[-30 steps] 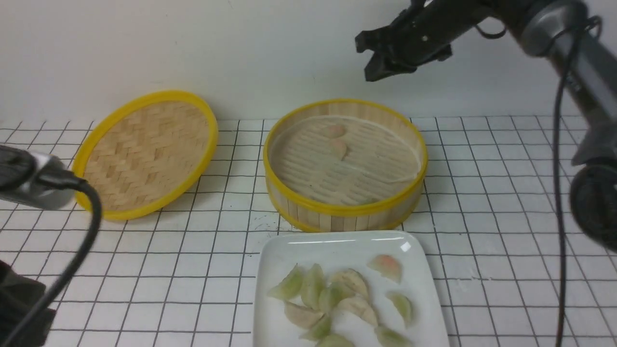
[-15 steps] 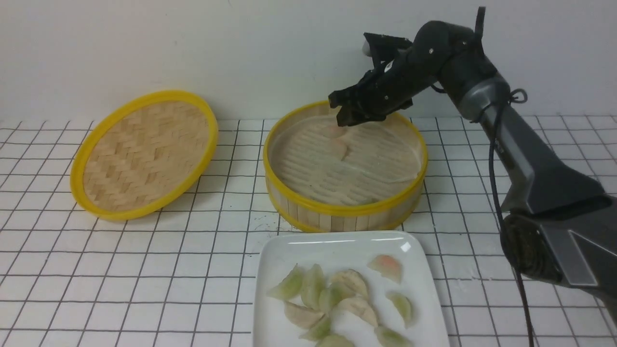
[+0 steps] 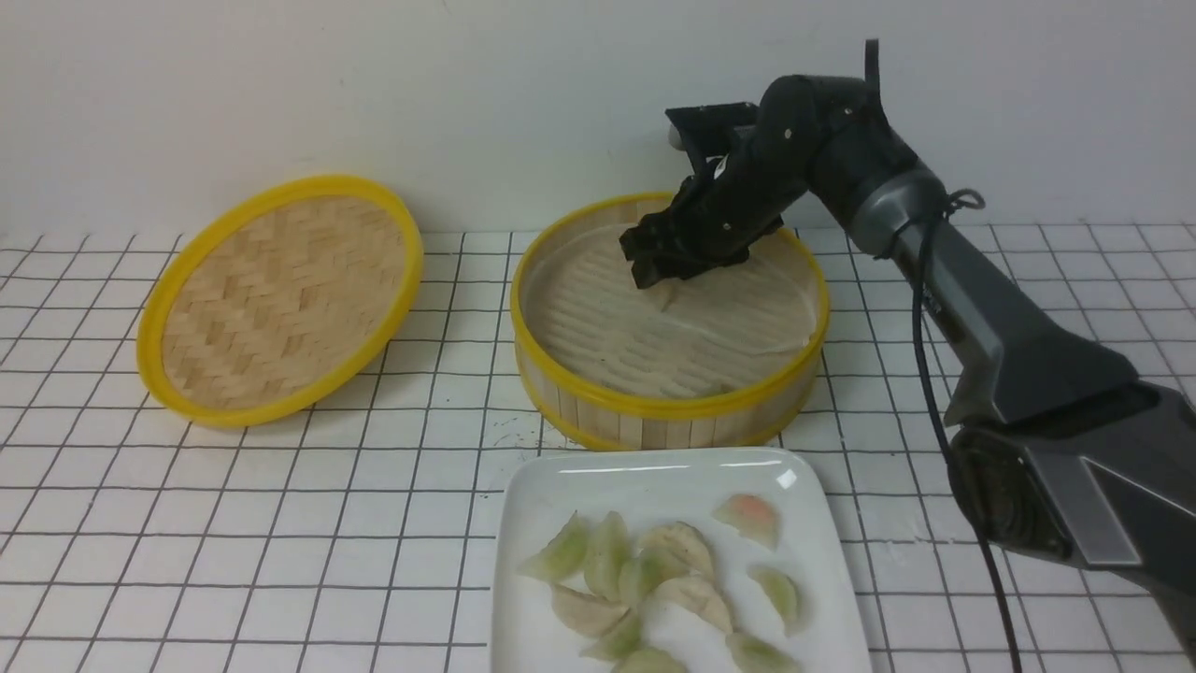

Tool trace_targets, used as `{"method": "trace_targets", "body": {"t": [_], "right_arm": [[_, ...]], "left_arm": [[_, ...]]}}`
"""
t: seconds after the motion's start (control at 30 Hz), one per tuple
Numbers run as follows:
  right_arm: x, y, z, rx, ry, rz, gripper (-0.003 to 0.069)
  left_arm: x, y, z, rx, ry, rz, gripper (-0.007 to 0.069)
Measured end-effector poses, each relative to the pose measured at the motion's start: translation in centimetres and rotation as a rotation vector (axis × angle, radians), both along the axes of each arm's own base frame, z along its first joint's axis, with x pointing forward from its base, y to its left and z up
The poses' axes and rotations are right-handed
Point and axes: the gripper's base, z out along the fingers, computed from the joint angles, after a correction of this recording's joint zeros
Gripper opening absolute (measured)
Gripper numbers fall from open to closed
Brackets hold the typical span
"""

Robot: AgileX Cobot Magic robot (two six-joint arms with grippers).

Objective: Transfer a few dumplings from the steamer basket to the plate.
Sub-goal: Use the right arm to grab a dumpling from inside the steamer, then use the right arm to put the dumpling into the plate

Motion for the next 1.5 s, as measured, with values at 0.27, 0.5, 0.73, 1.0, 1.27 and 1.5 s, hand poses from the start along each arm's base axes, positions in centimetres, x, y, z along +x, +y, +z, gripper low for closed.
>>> {"method": "trace_targets", "body": {"t": [0.27, 0.5, 0.73, 1.0, 1.27, 1.5], "right_arm": [[-0.5, 1.1, 0.3, -0.083, -0.036, 0.007, 0.0158], [-1.7, 0.6, 6.2, -0.088, -0.091, -0.042, 0.0161], [-10.2, -2.0, 14.9, -0.131, -0.005, -0.016, 0.0161], [-19.4, -2.3, 9.1, -0.228, 0.318, 0.065, 0.0161], [-19.0, -1.5, 7.5, -0.204, 0.288, 0.077, 0.0293], [-16.9, -1.4, 9.2, -0.22, 0.098, 0.065, 0.0516]], "left_arm": [[0.0, 0.0, 0.0, 0.0, 0.0, 0.0, -0.0006], [0.0, 0.1, 0.0, 0.013, -0.007, 0.006, -0.0006], [0.1, 0.3, 0.1, 0.033, -0.018, 0.016, -0.0006], [0.1, 0.4, 0.1, 0.039, -0.021, 0.019, -0.0006], [0.1, 0.4, 0.1, 0.039, -0.021, 0.02, -0.0006], [0.1, 0.4, 0.1, 0.025, -0.021, 0.033, -0.0006]]}}
